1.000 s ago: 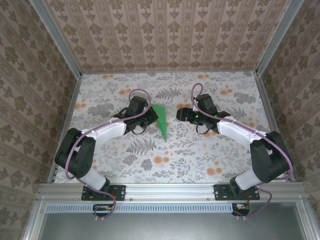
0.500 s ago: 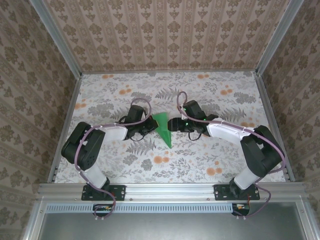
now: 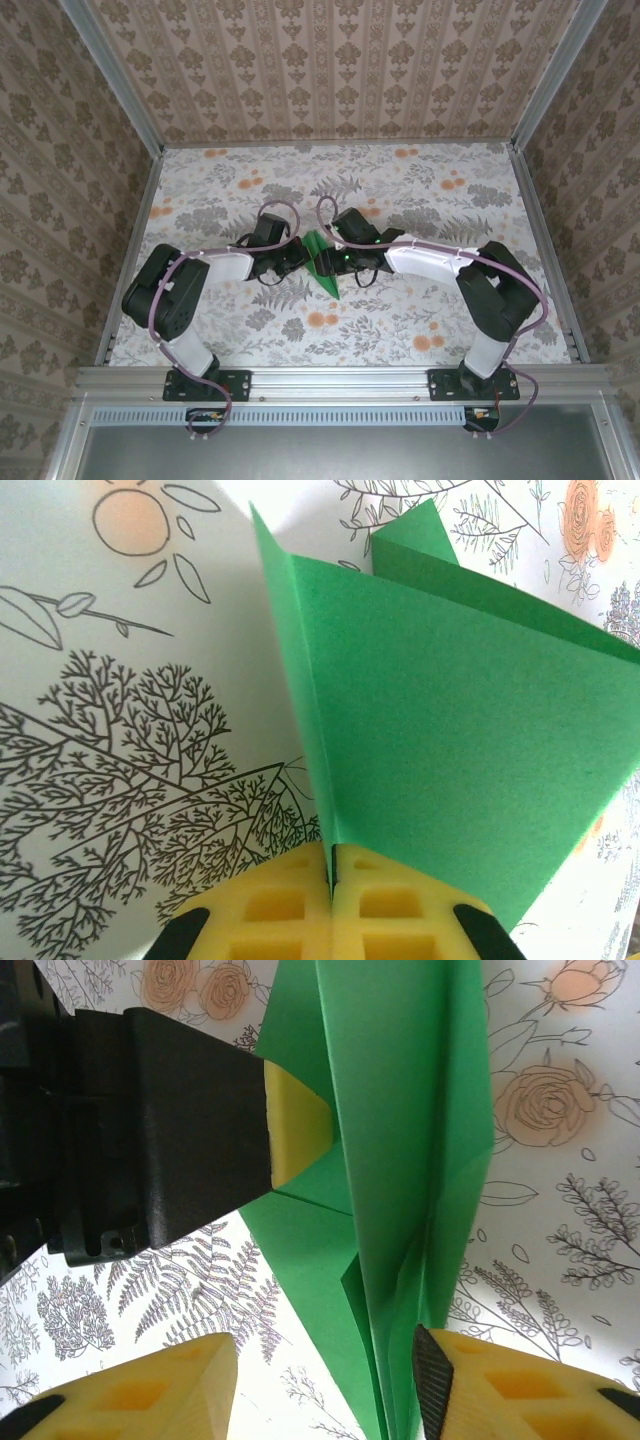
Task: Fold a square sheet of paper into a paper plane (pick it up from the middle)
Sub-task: Turn over a paper plane at the center of the table, then move the paper plane to the top-center of the table.
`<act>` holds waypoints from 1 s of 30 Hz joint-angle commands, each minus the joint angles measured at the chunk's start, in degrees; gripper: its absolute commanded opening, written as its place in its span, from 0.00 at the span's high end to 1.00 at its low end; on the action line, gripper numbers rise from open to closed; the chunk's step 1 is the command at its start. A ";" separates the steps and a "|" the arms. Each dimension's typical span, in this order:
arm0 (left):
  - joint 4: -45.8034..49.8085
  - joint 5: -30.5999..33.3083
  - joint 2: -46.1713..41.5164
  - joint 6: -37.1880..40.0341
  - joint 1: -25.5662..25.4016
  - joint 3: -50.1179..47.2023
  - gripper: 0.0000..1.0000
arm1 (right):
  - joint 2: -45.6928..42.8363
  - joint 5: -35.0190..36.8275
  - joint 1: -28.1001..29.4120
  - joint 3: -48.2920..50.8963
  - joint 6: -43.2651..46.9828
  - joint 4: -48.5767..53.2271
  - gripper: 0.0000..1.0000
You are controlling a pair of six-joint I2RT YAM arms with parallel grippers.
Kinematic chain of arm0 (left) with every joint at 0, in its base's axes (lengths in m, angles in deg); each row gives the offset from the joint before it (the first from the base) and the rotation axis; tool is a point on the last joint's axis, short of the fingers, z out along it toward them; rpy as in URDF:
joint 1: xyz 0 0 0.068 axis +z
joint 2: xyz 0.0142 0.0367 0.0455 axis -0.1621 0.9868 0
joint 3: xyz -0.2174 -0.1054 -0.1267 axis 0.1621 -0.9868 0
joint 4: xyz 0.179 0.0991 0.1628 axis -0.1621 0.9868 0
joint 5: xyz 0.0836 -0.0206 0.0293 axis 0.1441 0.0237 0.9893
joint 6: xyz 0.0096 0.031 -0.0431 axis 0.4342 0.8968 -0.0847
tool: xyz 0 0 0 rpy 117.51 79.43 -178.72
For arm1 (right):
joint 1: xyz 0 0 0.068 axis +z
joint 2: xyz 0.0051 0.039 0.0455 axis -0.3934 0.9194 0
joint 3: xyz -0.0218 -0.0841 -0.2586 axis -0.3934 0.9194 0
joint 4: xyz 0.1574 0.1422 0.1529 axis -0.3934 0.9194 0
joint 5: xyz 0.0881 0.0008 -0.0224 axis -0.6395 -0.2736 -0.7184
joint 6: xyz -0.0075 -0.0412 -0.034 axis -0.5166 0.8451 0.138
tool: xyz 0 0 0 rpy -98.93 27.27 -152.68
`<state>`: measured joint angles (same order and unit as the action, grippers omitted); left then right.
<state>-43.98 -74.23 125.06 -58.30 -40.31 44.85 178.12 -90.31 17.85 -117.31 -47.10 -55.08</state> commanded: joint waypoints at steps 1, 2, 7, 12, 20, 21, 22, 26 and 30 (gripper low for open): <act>1.03 0.41 -1.19 1.09 0.39 -0.51 1.00 | 1.85 2.24 0.29 -2.21 1.62 3.81 0.50; 0.98 0.43 -1.11 1.01 0.40 -0.59 1.00 | 2.28 2.17 0.36 -2.55 1.75 4.11 0.50; 0.80 0.43 -0.84 0.86 0.37 -0.51 1.00 | 4.51 2.25 0.56 -3.81 1.86 5.31 0.51; 0.71 0.35 -0.75 0.78 0.40 -0.51 1.00 | 6.22 1.07 0.65 -4.67 1.71 5.12 0.54; 0.66 0.14 -0.75 0.61 0.40 -0.43 1.00 | 8.87 2.91 0.73 -6.57 2.52 6.98 0.56; 0.73 0.06 -0.75 0.57 0.40 -0.39 1.00 | 9.09 3.18 0.80 -6.75 2.73 7.19 0.56; 0.76 0.08 -0.75 0.66 0.39 -0.34 1.00 | 9.34 3.54 0.82 -6.95 2.91 7.50 0.57; 0.90 -0.02 -0.84 0.66 0.48 -0.21 1.00 | 10.28 5.15 1.16 -8.08 3.37 8.94 0.60; 1.57 0.33 -1.55 0.66 0.66 -0.18 0.95 | 10.82 7.48 1.44 -8.83 3.40 10.30 0.69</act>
<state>-43.90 -74.25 125.06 -58.30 -40.29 44.85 187.67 -86.09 18.81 -124.57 -44.41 -47.87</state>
